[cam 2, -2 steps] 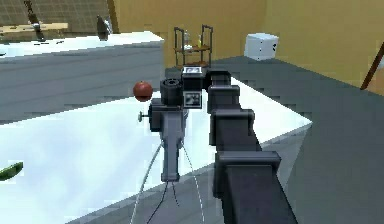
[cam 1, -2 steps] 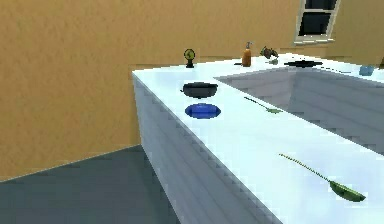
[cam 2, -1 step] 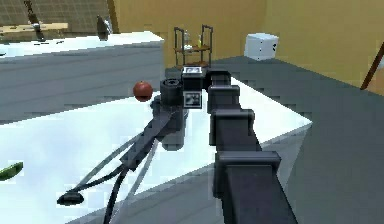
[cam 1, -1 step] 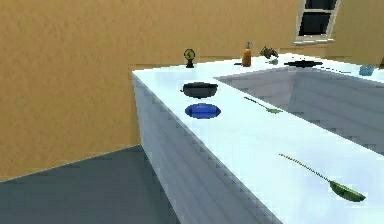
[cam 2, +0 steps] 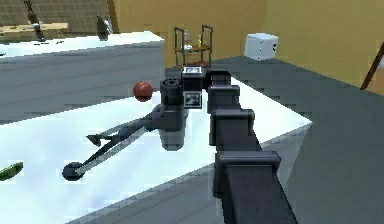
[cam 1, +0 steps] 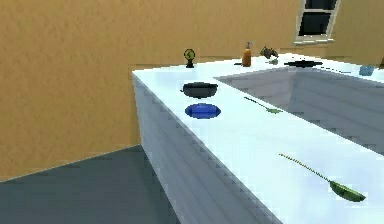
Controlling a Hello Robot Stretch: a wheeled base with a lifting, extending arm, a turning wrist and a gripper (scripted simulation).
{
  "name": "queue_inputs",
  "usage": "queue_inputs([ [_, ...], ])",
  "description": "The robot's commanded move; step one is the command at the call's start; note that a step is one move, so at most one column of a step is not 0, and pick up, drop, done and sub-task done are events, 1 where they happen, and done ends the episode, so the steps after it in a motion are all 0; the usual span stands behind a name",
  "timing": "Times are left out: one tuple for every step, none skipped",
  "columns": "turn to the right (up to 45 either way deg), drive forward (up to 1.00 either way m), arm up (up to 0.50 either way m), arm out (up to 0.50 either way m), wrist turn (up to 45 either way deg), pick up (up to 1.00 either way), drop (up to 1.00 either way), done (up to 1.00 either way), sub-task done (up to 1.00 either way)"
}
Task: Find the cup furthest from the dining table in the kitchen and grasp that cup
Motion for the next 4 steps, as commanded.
queue_inputs([
  [0.0, 0.0, 0.0, 0.0, 45.0, 0.0, 0.0, 0.0, 0.0],
  [0.0, 0.0, 0.0, 0.0, 33.0, 0.0, 0.0, 0.0, 0.0],
  [0.0, 0.0, 0.0, 0.0, 0.0, 1.0, 0.0, 0.0, 0.0],
  [0.0, 0.0, 0.0, 0.0, 0.0, 0.0, 0.0, 1.0, 0.0],
])
